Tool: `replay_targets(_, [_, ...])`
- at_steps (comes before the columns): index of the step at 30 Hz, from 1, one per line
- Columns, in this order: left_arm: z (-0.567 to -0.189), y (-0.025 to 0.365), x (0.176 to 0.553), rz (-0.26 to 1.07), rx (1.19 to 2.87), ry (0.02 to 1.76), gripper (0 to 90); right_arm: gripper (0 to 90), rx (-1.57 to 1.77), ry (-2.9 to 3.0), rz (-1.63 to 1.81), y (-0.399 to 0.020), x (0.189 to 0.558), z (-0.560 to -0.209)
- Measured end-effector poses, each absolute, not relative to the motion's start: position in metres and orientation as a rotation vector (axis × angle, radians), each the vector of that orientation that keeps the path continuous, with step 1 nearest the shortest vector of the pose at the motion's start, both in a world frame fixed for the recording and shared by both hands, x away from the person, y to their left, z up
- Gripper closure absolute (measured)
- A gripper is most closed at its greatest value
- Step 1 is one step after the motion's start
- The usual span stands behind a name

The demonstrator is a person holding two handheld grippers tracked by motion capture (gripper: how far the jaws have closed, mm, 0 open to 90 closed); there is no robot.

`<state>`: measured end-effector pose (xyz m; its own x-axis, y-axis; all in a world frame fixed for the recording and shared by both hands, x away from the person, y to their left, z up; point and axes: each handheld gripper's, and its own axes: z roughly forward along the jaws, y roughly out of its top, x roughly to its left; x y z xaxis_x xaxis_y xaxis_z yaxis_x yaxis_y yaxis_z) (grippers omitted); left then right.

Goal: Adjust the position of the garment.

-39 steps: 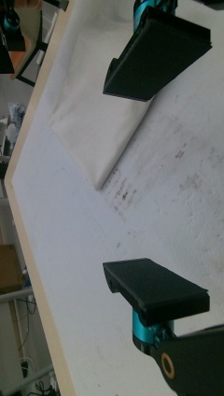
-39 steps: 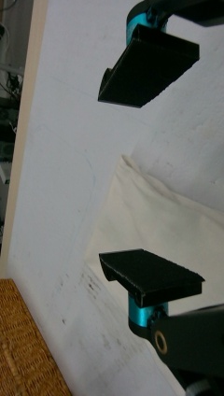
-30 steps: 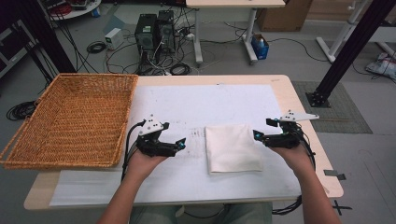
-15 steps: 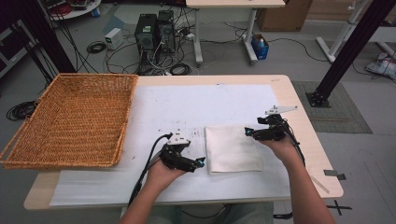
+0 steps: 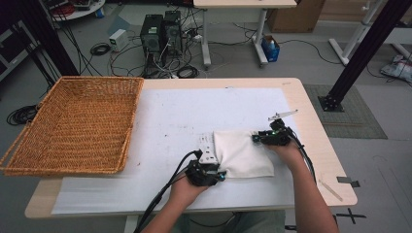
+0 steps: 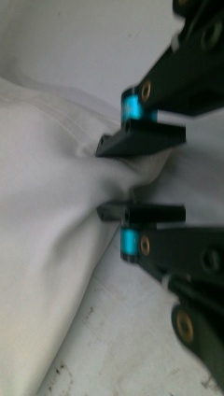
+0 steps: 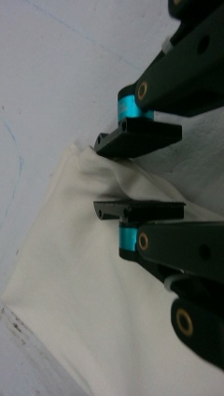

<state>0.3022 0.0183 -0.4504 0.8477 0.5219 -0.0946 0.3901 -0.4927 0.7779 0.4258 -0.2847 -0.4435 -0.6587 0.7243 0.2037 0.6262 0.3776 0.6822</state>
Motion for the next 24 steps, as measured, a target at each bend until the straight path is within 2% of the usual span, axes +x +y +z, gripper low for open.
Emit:
replay_targets(3, [-0.45,0.019,0.303,0.181,2.142,0.669,76.8,81.0,1.238,2.503,1.163,-0.282,0.423,-0.443])
replay_targets(7, [-0.448,0.026,0.304,0.188,2.138,0.666,79.3,85.7,1.206,2.493,1.147,-0.278,0.42,-0.439])
replay_targets(13, [-0.445,0.054,0.3,0.204,2.142,0.675,79.3,87.6,1.158,2.481,1.186,-0.259,0.415,-0.433])
replay_targets(24, [-0.44,0.115,0.287,0.268,2.113,0.749,79.3,87.6,1.047,2.541,1.215,-0.188,0.419,-0.427])
